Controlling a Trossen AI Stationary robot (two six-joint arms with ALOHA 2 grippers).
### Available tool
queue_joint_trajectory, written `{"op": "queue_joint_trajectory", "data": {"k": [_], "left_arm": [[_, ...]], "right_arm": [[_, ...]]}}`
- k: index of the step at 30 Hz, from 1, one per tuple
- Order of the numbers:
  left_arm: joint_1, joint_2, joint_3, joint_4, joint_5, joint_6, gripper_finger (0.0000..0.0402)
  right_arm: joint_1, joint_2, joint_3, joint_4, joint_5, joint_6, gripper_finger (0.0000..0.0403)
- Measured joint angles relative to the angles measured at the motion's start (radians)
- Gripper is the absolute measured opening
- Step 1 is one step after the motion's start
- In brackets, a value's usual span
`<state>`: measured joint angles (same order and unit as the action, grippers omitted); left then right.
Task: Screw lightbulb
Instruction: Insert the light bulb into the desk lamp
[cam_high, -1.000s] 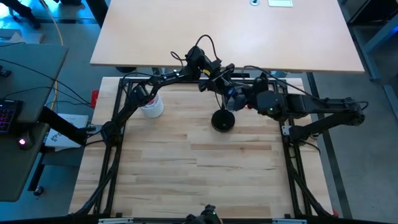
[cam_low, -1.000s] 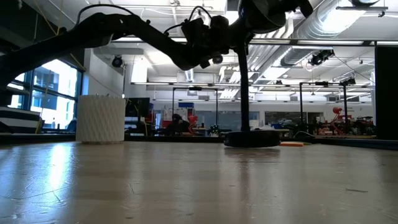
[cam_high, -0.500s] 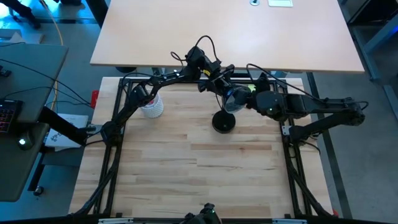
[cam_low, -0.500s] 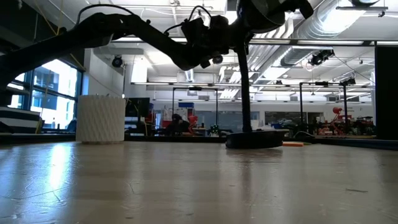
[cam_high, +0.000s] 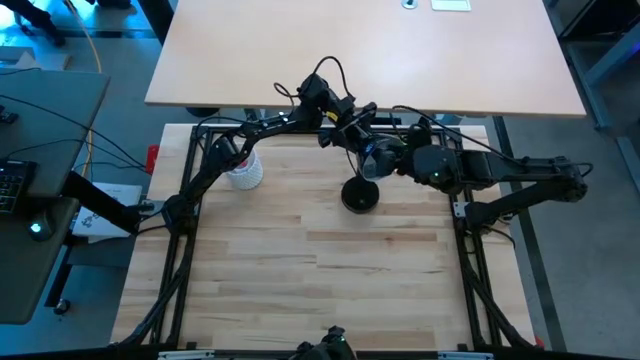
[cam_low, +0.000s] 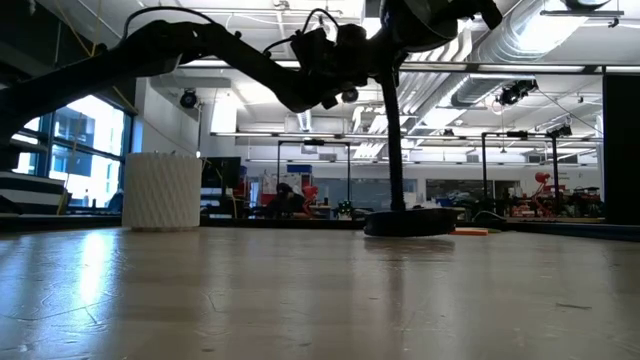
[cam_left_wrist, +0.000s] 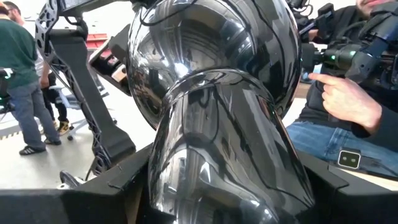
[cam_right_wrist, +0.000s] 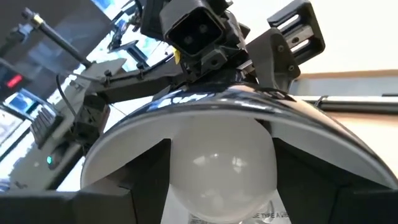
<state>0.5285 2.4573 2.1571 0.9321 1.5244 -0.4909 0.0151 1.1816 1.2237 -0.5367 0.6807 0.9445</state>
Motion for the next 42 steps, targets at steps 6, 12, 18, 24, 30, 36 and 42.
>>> {"op": "queue_joint_trajectory", "data": {"k": [6,12,18,24,30,36,42], "left_arm": [[0.0,-0.001,0.0,-0.006,-0.008,-0.002,0.0257],[0.0,-0.001,0.0,-0.01,-0.029,-0.005,0.0257],[0.0,-0.001,0.0,-0.018,-0.034,-0.006,0.0257],[0.0,-0.001,0.0,-0.022,-0.033,-0.006,0.0257],[-0.001,-0.001,0.0,-0.022,-0.016,-0.005,0.0257],[-0.002,-0.001,0.0,-0.021,-0.008,-0.002,0.0257],[-0.002,-0.001,0.0,-0.021,-0.007,-0.003,0.0257]], "right_arm": [[0.0,0.001,0.0,0.014,-0.027,-0.083,0.0285],[-0.002,0.003,-0.001,0.043,-0.044,-0.119,0.0307],[0.0,0.003,-0.001,0.02,-0.017,-0.142,0.0308],[0.003,0.002,0.0,-0.066,-0.02,-0.142,0.0309],[0.035,0.002,0.001,-0.192,-0.024,-0.142,0.0301],[0.046,0.003,0.002,-0.242,-0.016,-0.182,0.0246],[0.046,0.007,0.002,-0.247,-0.019,-0.238,0.0229]]}}
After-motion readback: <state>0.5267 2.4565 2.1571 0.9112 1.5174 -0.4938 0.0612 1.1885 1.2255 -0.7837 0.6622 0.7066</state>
